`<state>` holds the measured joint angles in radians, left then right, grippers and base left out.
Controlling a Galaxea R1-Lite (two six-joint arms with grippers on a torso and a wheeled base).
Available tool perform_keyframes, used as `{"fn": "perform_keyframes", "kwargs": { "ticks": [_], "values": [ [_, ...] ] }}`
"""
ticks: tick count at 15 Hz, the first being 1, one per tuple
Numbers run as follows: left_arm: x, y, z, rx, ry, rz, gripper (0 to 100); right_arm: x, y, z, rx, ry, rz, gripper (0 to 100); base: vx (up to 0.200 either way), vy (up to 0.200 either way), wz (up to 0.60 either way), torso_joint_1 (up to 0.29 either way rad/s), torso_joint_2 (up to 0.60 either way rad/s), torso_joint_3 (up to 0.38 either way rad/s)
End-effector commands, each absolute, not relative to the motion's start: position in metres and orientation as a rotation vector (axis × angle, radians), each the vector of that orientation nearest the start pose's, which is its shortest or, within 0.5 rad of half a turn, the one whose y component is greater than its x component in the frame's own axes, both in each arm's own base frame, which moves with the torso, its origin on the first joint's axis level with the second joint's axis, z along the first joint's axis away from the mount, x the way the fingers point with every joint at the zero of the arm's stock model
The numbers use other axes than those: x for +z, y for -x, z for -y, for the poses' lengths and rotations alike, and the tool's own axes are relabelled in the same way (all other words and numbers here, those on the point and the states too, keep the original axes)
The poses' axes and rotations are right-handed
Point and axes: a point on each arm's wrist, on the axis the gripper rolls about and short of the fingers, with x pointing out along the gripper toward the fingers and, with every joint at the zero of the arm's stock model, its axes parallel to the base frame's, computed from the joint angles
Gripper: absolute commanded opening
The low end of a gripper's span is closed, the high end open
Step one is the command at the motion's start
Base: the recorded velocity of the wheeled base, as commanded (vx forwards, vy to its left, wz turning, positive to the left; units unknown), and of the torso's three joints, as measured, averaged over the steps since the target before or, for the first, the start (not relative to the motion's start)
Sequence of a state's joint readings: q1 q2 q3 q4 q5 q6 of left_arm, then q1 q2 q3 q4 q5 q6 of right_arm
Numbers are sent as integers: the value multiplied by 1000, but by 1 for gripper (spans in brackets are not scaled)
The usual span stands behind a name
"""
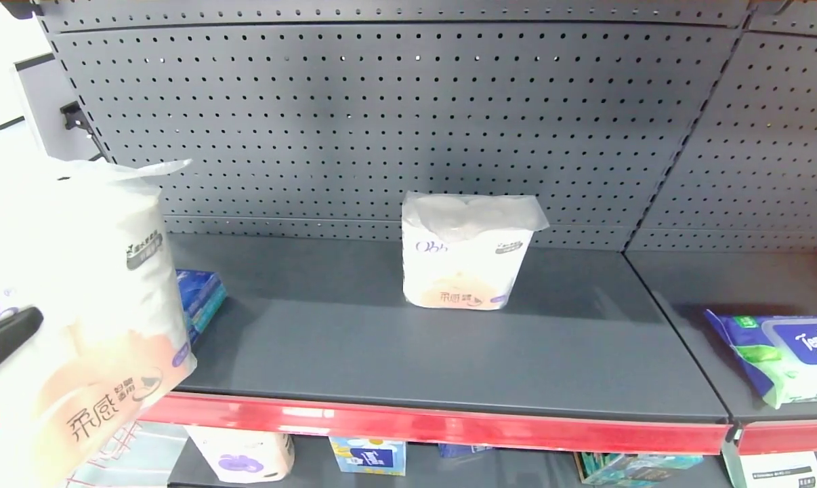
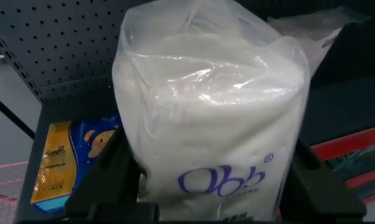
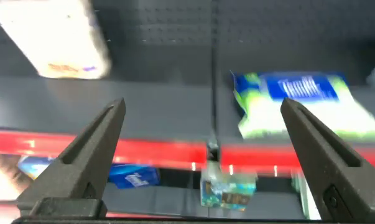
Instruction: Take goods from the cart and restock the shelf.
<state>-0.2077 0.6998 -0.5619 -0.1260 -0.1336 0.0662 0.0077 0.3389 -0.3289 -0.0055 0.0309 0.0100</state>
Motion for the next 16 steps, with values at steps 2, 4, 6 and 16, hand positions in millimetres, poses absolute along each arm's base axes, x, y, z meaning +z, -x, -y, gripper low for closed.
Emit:
{"fn": "perform_keyframes", "kwargs": {
  "ticks": [2,4,6,16],
  "values": [
    [242,-63,16,-343,-71,-31,0,235,-157,-18,323,44,-247,100,0,0,0,0,0,0],
    [243,-67,18,-361,-71,-40,0,217,-191,-24,522,65,-310,100,0,0,0,0,0,0],
    [243,-67,18,-379,-71,-41,0,209,-210,-27,620,81,-341,100,0,0,0,0,0,0],
    [243,-75,20,-378,-73,-65,0,188,-348,-64,1075,239,-209,100,0,0,0,0,0,0]
  ]
}}
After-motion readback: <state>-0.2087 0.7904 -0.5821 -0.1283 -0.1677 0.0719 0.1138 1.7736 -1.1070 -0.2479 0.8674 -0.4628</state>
